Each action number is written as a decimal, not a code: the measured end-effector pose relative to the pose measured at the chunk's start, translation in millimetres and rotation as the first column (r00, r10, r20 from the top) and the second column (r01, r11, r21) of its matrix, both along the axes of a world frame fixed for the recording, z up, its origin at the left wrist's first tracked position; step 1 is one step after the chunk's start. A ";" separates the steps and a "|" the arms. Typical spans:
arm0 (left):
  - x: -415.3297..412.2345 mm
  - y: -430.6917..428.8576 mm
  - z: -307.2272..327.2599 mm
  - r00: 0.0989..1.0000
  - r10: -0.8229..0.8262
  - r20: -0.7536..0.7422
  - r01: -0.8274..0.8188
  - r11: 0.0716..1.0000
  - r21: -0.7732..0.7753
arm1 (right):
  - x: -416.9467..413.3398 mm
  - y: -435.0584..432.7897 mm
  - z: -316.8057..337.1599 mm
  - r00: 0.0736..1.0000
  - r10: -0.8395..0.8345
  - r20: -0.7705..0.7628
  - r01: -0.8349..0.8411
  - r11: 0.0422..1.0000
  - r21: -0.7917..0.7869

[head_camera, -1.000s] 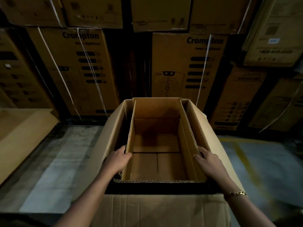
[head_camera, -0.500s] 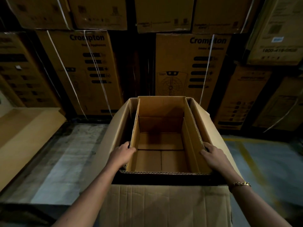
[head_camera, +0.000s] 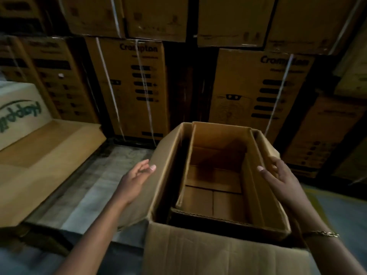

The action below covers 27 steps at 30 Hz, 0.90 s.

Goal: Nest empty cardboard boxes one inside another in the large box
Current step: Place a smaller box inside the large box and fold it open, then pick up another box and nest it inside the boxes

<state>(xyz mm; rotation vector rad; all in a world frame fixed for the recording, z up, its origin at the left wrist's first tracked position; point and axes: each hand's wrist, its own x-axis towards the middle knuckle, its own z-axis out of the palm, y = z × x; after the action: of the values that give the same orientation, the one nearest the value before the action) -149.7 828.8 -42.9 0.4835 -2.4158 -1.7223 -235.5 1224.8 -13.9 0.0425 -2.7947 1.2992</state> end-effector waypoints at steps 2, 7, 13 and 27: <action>14.8 -28.4 8.9 0.996 0.068 -0.054 -0.066 0.997 0.039 | -3.9 -34.9 8.6 0.997 0.065 -0.032 -0.067 0.995 -0.067; 64.9 -124.4 22.0 0.963 0.242 -0.120 -0.232 0.969 0.089 | -11.3 -152.2 23.4 0.964 0.265 -0.013 -0.262 0.945 -0.194; 140.5 -262.2 24.0 0.879 0.445 -0.168 -0.416 0.891 0.183 | 13.1 -314.8 23.1 0.900 0.435 -0.038 -0.424 0.850 -0.314; 269.3 -501.0 30.9 0.742 0.649 -0.166 -0.615 0.758 0.216 | 64.7 -632.8 -1.8 0.746 0.665 0.042 -0.584 0.683 -0.439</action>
<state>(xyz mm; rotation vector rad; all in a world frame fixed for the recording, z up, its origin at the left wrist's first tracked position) 119.6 327.9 -12.0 0.9382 -1.6706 -1.5283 -170.8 592.1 -15.7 0.9980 -2.6828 2.1059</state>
